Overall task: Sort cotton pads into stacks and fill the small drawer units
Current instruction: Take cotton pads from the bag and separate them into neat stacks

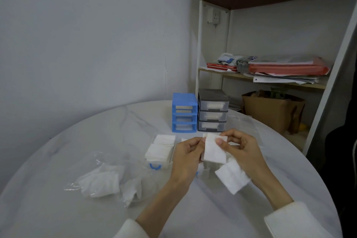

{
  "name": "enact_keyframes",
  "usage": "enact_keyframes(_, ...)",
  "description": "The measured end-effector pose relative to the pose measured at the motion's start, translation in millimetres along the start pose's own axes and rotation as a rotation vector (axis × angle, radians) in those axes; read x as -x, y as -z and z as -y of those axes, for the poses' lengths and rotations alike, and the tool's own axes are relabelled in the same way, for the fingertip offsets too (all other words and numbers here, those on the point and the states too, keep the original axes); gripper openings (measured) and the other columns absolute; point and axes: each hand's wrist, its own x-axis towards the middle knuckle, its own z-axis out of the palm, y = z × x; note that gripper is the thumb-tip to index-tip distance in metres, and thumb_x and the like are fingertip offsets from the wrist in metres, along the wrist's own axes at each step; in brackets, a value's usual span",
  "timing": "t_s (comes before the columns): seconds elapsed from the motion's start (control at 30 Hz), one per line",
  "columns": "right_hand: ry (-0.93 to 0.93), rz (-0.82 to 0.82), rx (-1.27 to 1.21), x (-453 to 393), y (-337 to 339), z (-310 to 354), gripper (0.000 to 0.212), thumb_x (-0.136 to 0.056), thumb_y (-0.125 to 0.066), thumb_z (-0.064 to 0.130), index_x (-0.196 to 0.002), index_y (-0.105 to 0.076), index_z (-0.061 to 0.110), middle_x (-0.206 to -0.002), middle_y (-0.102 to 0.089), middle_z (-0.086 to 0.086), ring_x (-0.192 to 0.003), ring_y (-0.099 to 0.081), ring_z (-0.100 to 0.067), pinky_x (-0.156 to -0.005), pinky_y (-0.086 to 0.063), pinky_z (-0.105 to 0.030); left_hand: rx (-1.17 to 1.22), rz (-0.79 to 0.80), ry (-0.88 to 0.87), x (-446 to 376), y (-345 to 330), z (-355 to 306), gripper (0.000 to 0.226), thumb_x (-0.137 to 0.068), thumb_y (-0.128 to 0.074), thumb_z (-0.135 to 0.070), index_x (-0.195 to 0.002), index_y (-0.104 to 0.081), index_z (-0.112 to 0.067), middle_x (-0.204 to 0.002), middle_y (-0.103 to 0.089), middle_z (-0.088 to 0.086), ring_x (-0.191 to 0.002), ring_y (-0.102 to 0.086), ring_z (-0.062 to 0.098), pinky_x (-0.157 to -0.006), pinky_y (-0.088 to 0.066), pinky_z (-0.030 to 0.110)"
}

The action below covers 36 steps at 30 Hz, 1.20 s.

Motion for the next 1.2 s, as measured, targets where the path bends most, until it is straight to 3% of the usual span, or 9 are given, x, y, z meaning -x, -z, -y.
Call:
enact_keyframes(0.2,0.027,-0.001,0.048,-0.5,-0.6,-3.2,0.007,-0.080,-0.070,0.017,-0.081,-0.063,0.017,-0.082,-0.066,-0.002,-0.078,-0.063,-0.015,-0.057,-0.047,-0.017,0.025,0.003,0.013,1.6,-1.7,-1.8,0.022,-0.097,-0.048,-0.015,-0.091,-0.069,-0.018,-0.067,-0.071,-0.015,-0.067,-0.067,-0.002,-0.057,-0.048,0.010)
enact_keyframes(0.37,0.023,-0.019,0.061,-1.1,-1.3,-5.6,0.007,-0.080,-0.069,0.017,-0.083,-0.062,0.016,-0.083,-0.065,-0.002,-0.079,-0.063,-0.015,-0.056,-0.047,-0.014,0.089,-0.036,0.046,0.6,-2.8,-1.6,0.020,-0.093,-0.053,-0.024,-0.078,-0.066,-0.025,-0.066,-0.071,-0.012,-0.067,-0.068,0.002,-0.056,-0.049,0.012)
enact_keyframes(0.47,0.041,0.000,0.016,-1.2,-1.4,-5.4,0.007,-0.080,-0.069,0.013,-0.081,-0.063,0.015,-0.079,-0.064,-0.002,-0.074,-0.064,-0.011,-0.054,-0.048,-0.016,0.025,-0.015,0.022,0.2,-1.8,0.2,0.007,-0.087,-0.063,-0.020,-0.085,-0.069,-0.022,-0.080,-0.074,-0.006,-0.078,-0.070,0.009,-0.063,-0.053,0.016)
enact_keyframes(0.57,0.039,-0.015,-0.033,-1.9,-2.2,-5.4,0.011,-0.080,-0.068,0.011,-0.084,-0.059,0.016,-0.075,-0.061,-0.003,-0.071,-0.063,-0.011,-0.052,-0.048,-0.017,0.044,-0.008,0.023,-1.3,-0.6,2.0,0.009,-0.086,-0.065,-0.010,-0.094,-0.068,-0.013,-0.087,-0.074,0.001,-0.081,-0.071,0.014,-0.064,-0.055,0.019)
enact_keyframes(0.7,-0.044,-0.081,-0.062,-1.5,-1.5,-3.2,0.025,-0.081,-0.064,0.029,-0.089,-0.046,0.014,-0.064,-0.056,-0.001,-0.048,-0.054,-0.003,-0.043,-0.043,-0.014,0.014,-0.188,-0.057,-6.3,4.2,3.4,0.020,-0.085,-0.065,-0.004,-0.089,-0.053,-0.020,-0.070,-0.070,-0.003,-0.062,-0.065,0.006,-0.055,-0.050,0.019)
enact_keyframes(0.83,-0.041,-0.055,-0.046,0.9,1.1,-2.4,0.038,-0.073,-0.062,0.042,-0.069,-0.044,0.008,-0.053,-0.047,0.002,-0.048,-0.046,-0.007,-0.048,-0.039,-0.019,-0.039,-0.277,-0.214,-10.5,13.1,4.5,0.028,-0.089,-0.057,0.001,-0.078,-0.040,-0.019,-0.068,-0.058,0.006,-0.059,-0.051,0.012,-0.054,-0.042,0.021)
enact_keyframes(0.97,-0.087,-0.130,0.026,-1.4,1.8,-5.9,0.040,-0.071,-0.073,0.034,-0.054,-0.046,0.009,-0.057,-0.048,-0.006,-0.057,-0.048,-0.015,-0.061,-0.039,-0.026,-0.183,-0.344,-0.294,-13.9,17.2,8.5,0.037,-0.086,-0.048,0.010,-0.062,-0.051,-0.018,-0.066,-0.053,-0.002,-0.061,-0.044,0.009,-0.058,-0.035,0.017)
enact_keyframes(1.07,-0.120,-0.197,0.056,-3.8,5.9,-7.7,0.038,-0.070,-0.077,0.031,-0.050,-0.051,0.010,-0.060,-0.055,-0.007,-0.065,-0.054,-0.023,-0.066,-0.042,-0.031,-0.303,-0.314,-0.228,-9.0,14.4,8.7,0.046,-0.088,-0.044,0.008,-0.060,-0.065,-0.021,-0.075,-0.062,-0.009,-0.071,-0.055,0.006,-0.065,-0.040,0.009)
enact_keyframes(1.2,-0.069,-0.230,0.038,-4.4,6.7,-7.8,0.037,-0.071,-0.077,0.026,-0.049,-0.053,0.009,-0.055,-0.054,-0.008,-0.061,-0.053,-0.022,-0.060,-0.042,-0.027,-0.381,-0.091,-0.079,2.8,-1.8,6.8,0.036,-0.091,-0.047,-0.004,-0.069,-0.069,-0.023,-0.083,-0.066,-0.012,-0.076,-0.056,0.004,-0.062,-0.041,0.004)
